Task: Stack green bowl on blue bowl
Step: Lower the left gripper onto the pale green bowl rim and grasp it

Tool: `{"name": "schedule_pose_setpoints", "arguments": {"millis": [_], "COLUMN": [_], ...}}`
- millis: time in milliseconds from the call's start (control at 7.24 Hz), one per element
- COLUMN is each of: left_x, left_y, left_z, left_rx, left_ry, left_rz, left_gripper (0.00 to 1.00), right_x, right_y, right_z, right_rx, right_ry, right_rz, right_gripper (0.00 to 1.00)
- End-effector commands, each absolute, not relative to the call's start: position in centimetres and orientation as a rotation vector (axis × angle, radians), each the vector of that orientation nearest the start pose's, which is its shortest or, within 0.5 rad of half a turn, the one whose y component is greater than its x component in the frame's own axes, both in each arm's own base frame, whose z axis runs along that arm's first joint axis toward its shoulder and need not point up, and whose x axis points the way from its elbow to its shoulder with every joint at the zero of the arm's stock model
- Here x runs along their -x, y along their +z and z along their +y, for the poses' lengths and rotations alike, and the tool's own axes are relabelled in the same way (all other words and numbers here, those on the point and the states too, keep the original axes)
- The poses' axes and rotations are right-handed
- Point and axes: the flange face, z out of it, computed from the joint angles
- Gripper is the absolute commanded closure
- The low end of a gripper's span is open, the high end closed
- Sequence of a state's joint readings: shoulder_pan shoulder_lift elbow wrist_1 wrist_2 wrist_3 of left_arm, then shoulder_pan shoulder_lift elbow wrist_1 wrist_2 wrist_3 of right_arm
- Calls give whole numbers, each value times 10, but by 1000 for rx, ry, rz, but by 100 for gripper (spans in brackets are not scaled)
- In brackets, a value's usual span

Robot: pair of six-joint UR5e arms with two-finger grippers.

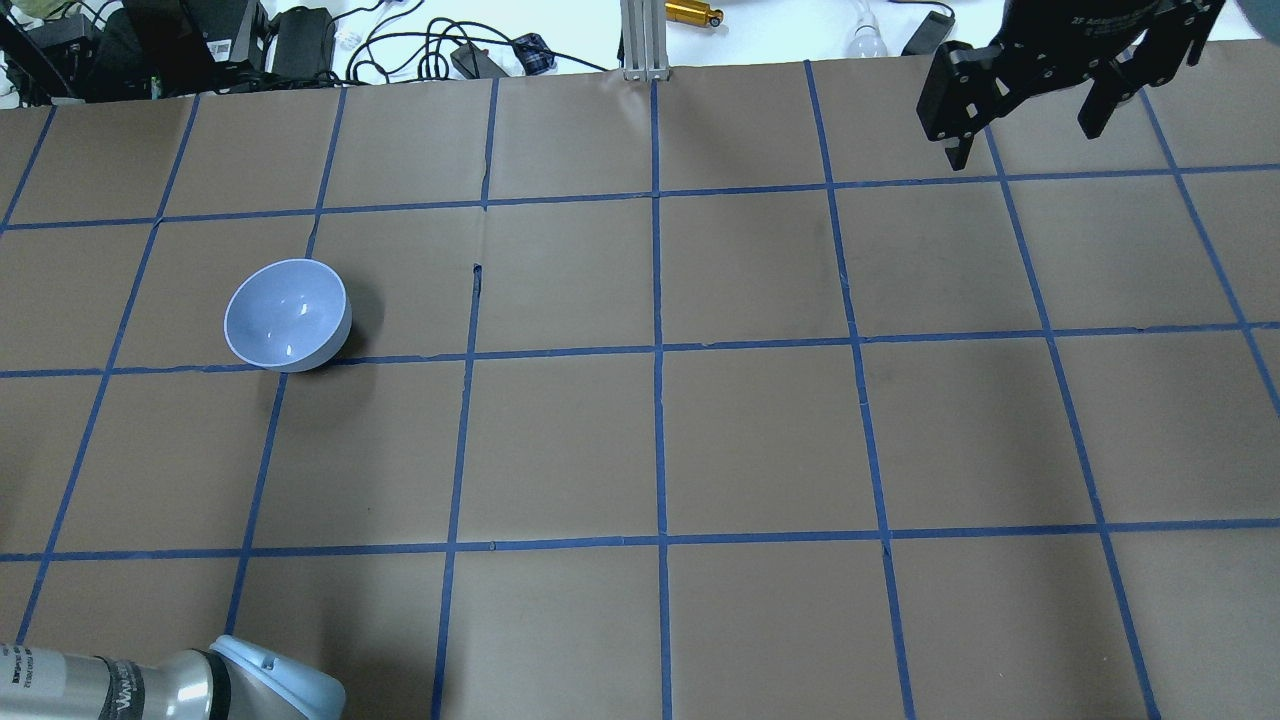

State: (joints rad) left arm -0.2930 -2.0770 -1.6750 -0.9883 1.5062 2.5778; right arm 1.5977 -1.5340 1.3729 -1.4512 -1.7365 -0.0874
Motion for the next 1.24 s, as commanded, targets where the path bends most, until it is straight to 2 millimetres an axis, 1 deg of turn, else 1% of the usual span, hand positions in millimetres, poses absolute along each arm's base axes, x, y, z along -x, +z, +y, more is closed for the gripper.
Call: {"name": "schedule_pose_setpoints", "arguments": {"millis": [0, 138, 276, 414, 691, 829, 1105], "left_x": [-561, -562, -562, -561, -561, -561, -561], "left_y": [208, 209, 209, 208, 208, 210, 212], "left_z": [-315, -315, -315, -315, -316, -316, -316], "left_rx": [-1891, -1888, -1894, -1895, -1898, -1897, -1897], "left_ry": [-96, -91, -90, -91, -91, -90, -88], "left_rz": [2482, 2474, 2469, 2470, 2467, 2465, 2461], "left_gripper": [33, 50, 60, 72, 81, 93, 99], "right_x": [-131, -131, -131, -131, -131, -131, -131], "right_y": [556, 556, 556, 556, 556, 556, 556], "right_z": [-503, -503, -503, -503, -503, -503, -503], "right_rx": [184, 184, 184, 184, 184, 184, 184], "right_ry": [-60, -60, -60, -60, -60, -60, -60], "right_rz": [3303, 3303, 3303, 3303, 3303, 3303, 3303], "right_gripper": [0, 0, 0, 0, 0, 0, 0]}}
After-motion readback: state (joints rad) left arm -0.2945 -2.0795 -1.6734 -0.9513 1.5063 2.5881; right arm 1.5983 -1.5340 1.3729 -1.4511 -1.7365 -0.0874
